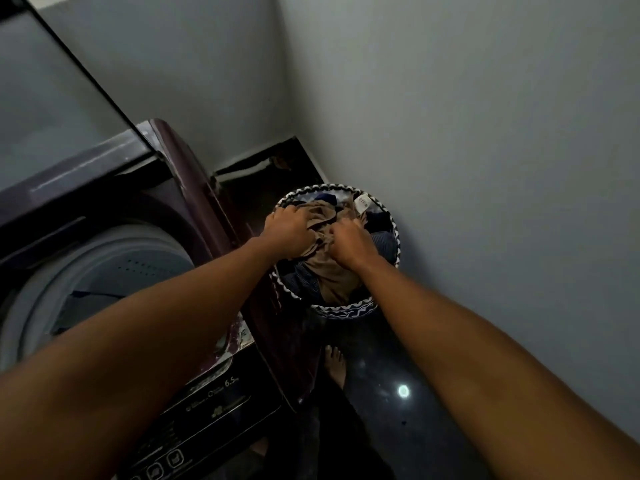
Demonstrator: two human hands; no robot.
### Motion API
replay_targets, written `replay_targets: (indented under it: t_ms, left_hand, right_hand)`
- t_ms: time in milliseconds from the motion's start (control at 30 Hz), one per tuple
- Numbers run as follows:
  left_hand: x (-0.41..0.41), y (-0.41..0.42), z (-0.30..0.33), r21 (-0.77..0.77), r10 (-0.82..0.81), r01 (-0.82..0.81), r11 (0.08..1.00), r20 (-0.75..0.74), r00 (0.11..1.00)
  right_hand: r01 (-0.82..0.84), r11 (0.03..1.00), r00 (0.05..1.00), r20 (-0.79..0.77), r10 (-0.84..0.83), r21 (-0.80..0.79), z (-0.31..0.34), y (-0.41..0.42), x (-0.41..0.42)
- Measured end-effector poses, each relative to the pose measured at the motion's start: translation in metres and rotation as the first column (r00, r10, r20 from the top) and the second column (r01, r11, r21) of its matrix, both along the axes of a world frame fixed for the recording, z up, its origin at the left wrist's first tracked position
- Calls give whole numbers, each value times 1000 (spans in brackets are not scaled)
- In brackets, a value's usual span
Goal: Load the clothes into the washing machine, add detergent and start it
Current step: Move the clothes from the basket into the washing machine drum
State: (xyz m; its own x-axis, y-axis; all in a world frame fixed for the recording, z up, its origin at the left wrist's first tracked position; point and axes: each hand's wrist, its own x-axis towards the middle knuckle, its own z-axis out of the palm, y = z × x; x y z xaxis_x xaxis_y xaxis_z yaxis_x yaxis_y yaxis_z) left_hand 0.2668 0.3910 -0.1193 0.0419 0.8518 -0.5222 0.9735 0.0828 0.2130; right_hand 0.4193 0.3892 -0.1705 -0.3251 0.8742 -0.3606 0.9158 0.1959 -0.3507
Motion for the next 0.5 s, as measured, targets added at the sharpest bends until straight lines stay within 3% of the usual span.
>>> replay_targets:
  t_ms: [233,400,500]
  left_hand:
    - [3,6,-38,-74,23,-22,997,13,1000]
    - [3,8,-43,-114,253,-230,967,295,921]
    - [3,8,-40,-99,227,-207,973,290,930]
  right_hand:
    - [-37,988,999,0,38,-147,-49,-1,-16]
    - [-127,989,983,127,136,-77,-68,-3,-22]
    - [-42,999,997,-67,41,-12,-63,-2,-22]
